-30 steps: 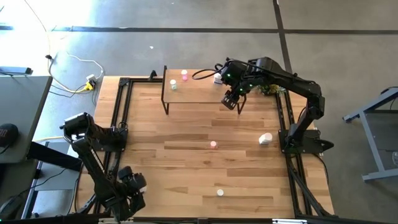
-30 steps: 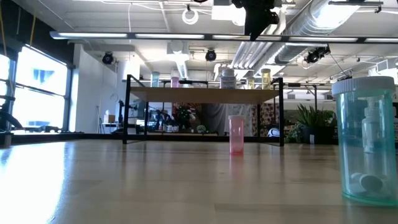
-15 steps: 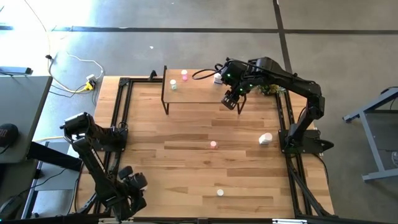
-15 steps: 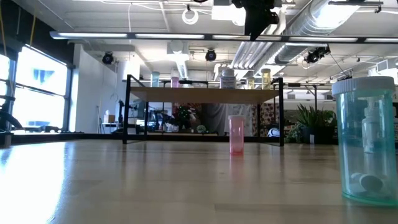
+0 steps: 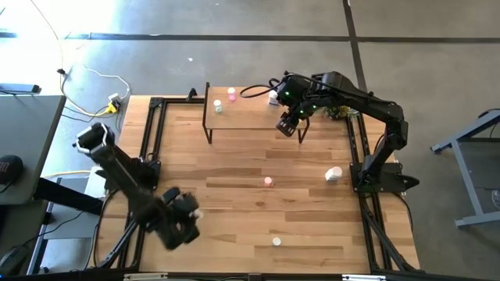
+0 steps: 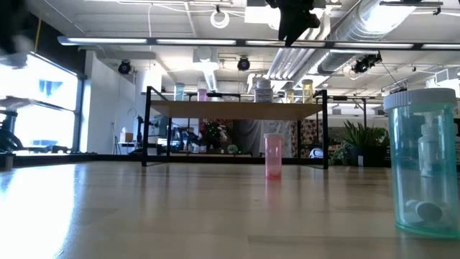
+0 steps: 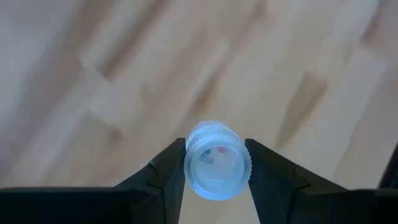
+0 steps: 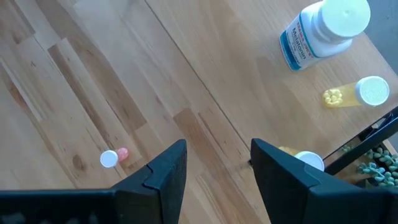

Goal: Pick and place medicine bottles onto shelf by color
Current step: Put the transparent pill bottle on the shelf

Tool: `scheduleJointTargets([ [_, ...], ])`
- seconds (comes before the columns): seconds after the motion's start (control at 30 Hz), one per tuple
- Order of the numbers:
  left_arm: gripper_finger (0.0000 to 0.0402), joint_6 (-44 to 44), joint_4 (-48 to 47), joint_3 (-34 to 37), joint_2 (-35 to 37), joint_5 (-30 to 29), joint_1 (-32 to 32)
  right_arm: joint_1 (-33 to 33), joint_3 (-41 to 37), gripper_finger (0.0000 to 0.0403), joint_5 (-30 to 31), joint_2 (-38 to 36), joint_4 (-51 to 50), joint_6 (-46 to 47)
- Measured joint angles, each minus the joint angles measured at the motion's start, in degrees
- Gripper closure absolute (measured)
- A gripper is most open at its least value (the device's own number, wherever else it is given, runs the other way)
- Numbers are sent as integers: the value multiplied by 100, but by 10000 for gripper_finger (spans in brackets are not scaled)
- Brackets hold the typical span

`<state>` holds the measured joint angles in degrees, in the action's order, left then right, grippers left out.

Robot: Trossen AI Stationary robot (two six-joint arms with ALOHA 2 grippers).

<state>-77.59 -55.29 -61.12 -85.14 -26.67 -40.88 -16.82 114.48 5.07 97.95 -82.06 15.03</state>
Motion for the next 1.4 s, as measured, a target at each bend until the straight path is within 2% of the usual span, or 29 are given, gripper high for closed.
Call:
scheduleJointTargets([
  [0.13, 263, 960, -14, -2, 618, -262, 848, 0, 0, 233, 2, 0, 1, 15],
  [0.3, 259, 2446, 18, -4, 1269, -300, 2012, 0, 0, 233, 4, 0, 2, 15],
  [0.43, 261, 3756, 213, -15, 1649, -185, 2992, 0, 0, 233, 7, 0, 19, 15],
  [0.57, 261, 4978, 362, -245, 1786, 316, 4027, 0, 0, 233, 7, 2, 66, 22],
  [0.77, 258, 6534, 798, -675, 1703, 1087, 5406, 0, 0, 233, 34, 2, 113, 105],
  [1.0, 258, 7592, 1138, -1096, 1414, 1729, 6574, -15, 0, 233, 32, 2, 384, -289],
  [1.2, 257, 8144, 1114, -1603, 956, 2155, 7184, -144, 2, 233, 27, 2, 457, -490],
  [1.4, 257, 8447, 963, -2185, 357, 2499, 7477, -330, 0, 233, 25, 2, 460, -501],
])
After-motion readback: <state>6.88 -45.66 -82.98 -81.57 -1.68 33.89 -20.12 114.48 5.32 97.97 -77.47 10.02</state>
